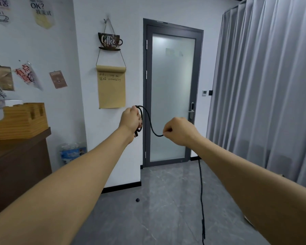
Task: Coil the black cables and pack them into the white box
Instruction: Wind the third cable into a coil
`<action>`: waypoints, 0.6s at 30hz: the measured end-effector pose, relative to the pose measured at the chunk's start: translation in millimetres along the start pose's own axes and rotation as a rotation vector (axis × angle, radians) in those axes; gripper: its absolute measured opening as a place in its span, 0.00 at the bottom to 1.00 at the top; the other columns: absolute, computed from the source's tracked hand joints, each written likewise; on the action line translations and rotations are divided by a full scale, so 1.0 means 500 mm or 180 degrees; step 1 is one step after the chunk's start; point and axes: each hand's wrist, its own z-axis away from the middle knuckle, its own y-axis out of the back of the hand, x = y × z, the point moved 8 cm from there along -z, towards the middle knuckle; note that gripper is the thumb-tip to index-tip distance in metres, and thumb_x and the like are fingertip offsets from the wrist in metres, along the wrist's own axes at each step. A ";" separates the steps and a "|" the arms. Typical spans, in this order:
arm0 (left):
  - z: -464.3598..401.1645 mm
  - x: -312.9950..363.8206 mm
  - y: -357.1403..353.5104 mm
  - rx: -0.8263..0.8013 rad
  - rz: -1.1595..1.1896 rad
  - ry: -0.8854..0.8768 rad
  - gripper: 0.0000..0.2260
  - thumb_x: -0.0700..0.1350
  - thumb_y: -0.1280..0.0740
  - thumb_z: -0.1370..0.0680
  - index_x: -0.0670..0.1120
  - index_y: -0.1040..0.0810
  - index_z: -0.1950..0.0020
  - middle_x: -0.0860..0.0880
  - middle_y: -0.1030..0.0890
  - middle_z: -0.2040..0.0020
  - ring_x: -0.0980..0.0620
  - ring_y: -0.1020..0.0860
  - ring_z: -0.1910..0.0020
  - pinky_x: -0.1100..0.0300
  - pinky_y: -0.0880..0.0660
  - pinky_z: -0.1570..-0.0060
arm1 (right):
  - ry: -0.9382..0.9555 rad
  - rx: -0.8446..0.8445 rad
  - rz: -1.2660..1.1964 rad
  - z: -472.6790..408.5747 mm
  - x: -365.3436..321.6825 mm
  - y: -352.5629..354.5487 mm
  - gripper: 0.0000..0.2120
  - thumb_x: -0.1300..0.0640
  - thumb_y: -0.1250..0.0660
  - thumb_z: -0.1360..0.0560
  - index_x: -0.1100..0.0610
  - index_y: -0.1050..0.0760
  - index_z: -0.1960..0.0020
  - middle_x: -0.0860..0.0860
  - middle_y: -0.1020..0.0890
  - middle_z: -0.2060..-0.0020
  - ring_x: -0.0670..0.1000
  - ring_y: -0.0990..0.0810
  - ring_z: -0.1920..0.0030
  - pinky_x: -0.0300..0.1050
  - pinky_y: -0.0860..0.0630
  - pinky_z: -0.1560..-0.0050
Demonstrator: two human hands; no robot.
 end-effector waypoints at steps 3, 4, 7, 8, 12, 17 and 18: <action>0.002 -0.004 -0.030 -0.0252 -0.0446 -0.0111 0.16 0.43 0.52 0.17 0.45 0.37 0.64 0.49 0.34 0.69 0.52 0.35 0.71 0.62 0.35 0.68 | 0.0581 -0.0266 -0.0266 -0.009 -0.063 0.011 0.07 0.62 0.35 0.26 0.60 0.18 0.57 0.49 0.19 0.60 0.50 0.23 0.60 0.38 0.25 0.56; 0.003 -0.007 -0.038 -0.0353 -0.0540 -0.0119 0.16 0.44 0.52 0.16 0.45 0.36 0.63 0.49 0.32 0.69 0.52 0.33 0.70 0.61 0.34 0.66 | 0.0691 -0.0343 -0.0394 -0.010 -0.075 0.016 0.07 0.61 0.34 0.25 0.60 0.18 0.55 0.48 0.21 0.60 0.47 0.25 0.61 0.32 0.29 0.59; 0.020 -0.017 -0.070 -0.0886 -0.0394 0.0023 0.16 0.43 0.51 0.16 0.43 0.32 0.61 0.48 0.30 0.69 0.52 0.32 0.71 0.59 0.32 0.65 | 0.0716 -0.0215 -0.0898 -0.014 -0.081 0.043 0.07 0.60 0.33 0.25 0.62 0.18 0.53 0.52 0.21 0.59 0.51 0.25 0.61 0.32 0.30 0.61; 0.031 -0.019 -0.082 -0.1062 -0.0224 0.0142 0.16 0.43 0.50 0.16 0.43 0.31 0.61 0.48 0.30 0.70 0.52 0.32 0.73 0.60 0.32 0.67 | 0.0649 -0.0112 -0.1078 -0.017 -0.074 0.053 0.08 0.59 0.33 0.25 0.63 0.18 0.53 0.55 0.20 0.59 0.53 0.24 0.60 0.37 0.28 0.59; 0.058 -0.030 -0.110 -0.1459 0.0199 0.0662 0.16 0.45 0.49 0.16 0.46 0.32 0.62 0.53 0.34 0.76 0.56 0.36 0.79 0.66 0.35 0.77 | 0.0417 0.0162 -0.1604 -0.020 -0.041 0.074 0.06 0.58 0.29 0.27 0.61 0.19 0.59 0.48 0.21 0.67 0.44 0.26 0.67 0.34 0.29 0.61; 0.069 -0.037 -0.113 -0.1801 0.0018 0.0880 0.17 0.48 0.50 0.16 0.46 0.33 0.63 0.55 0.39 0.77 0.59 0.43 0.80 0.68 0.44 0.79 | 0.0002 0.0237 -0.1737 -0.016 0.003 0.071 0.11 0.54 0.24 0.32 0.61 0.23 0.62 0.50 0.28 0.73 0.45 0.36 0.74 0.34 0.37 0.72; 0.070 -0.037 -0.110 -0.1828 -0.0059 0.0903 0.17 0.48 0.49 0.16 0.45 0.33 0.63 0.55 0.39 0.77 0.59 0.44 0.80 0.68 0.45 0.79 | -0.0101 0.0173 -0.1748 -0.014 0.013 0.065 0.13 0.53 0.25 0.32 0.62 0.22 0.61 0.49 0.30 0.74 0.44 0.37 0.75 0.34 0.39 0.73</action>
